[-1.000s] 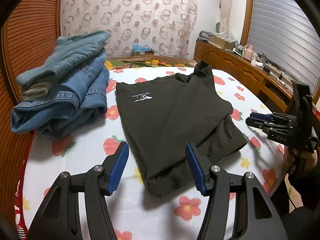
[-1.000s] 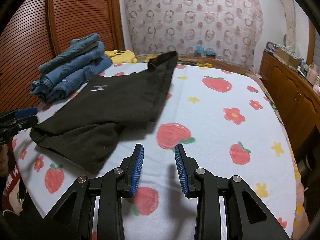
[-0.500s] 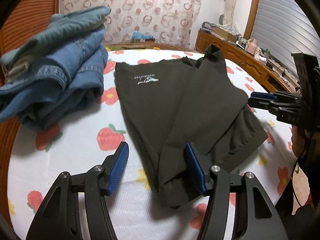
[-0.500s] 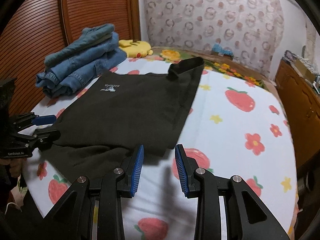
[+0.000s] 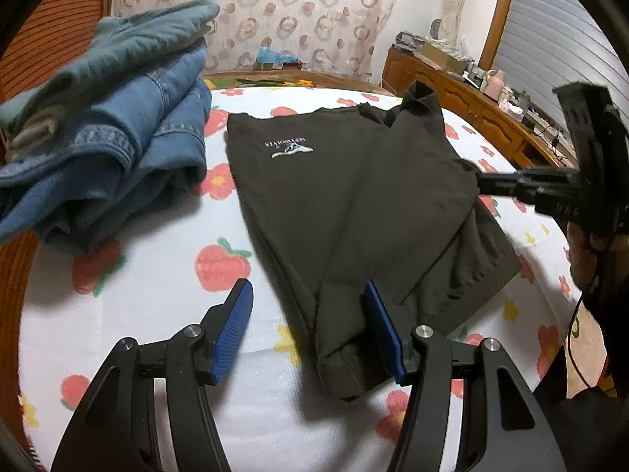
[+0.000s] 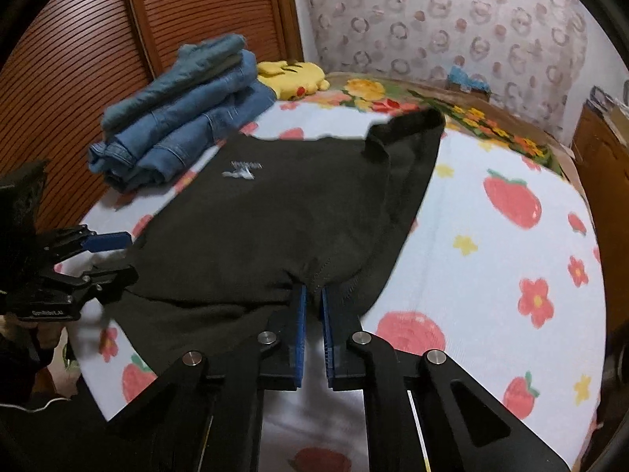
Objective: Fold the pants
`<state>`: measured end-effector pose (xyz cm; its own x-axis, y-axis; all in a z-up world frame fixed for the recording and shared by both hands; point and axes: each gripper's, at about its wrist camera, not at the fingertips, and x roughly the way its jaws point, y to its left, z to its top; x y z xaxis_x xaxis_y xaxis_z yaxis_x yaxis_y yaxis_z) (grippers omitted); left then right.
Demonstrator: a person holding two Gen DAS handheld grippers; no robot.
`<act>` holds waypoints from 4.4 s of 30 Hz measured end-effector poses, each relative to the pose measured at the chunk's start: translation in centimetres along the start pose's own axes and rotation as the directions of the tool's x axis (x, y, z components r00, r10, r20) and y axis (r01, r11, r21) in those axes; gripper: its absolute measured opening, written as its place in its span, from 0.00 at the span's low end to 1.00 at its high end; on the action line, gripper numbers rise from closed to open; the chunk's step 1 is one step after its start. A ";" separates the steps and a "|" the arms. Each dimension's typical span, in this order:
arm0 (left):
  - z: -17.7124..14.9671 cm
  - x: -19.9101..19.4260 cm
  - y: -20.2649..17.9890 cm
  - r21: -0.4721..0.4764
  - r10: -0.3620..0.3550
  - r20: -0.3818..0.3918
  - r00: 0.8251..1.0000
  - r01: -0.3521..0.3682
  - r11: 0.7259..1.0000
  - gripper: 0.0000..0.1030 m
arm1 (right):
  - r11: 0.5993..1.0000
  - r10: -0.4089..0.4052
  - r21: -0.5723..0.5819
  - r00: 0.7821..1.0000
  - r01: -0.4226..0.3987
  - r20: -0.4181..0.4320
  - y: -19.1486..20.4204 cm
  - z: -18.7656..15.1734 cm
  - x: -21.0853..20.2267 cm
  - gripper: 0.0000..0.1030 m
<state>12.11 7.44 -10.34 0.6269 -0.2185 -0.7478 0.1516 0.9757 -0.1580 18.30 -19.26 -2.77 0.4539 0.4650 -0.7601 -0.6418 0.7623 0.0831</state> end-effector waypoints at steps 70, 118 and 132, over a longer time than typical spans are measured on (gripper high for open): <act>14.6 10.4 1.5 0.055 -0.016 -0.095 0.995 0.021 0.998 0.37 | 0.997 0.035 0.076 0.999 -0.033 -0.025 -6.4 8.5 9.7 0.33; 13.7 4.4 3.7 0.023 0.058 0.024 0.998 -0.058 0.998 0.46 | 0.987 0.036 0.161 0.998 -0.029 -0.045 -8.6 9.5 12.7 0.33; 13.0 4.6 3.2 0.015 0.045 0.018 0.999 -0.045 0.999 0.46 | 0.989 0.060 0.131 0.996 -0.068 0.064 -9.6 9.2 9.0 0.07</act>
<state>25.44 9.39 -5.92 0.6467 -0.1749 -0.7424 0.1349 0.9842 -0.1144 34.25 -18.30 -4.46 0.4527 0.5380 -0.7111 -0.5847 0.7812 0.2188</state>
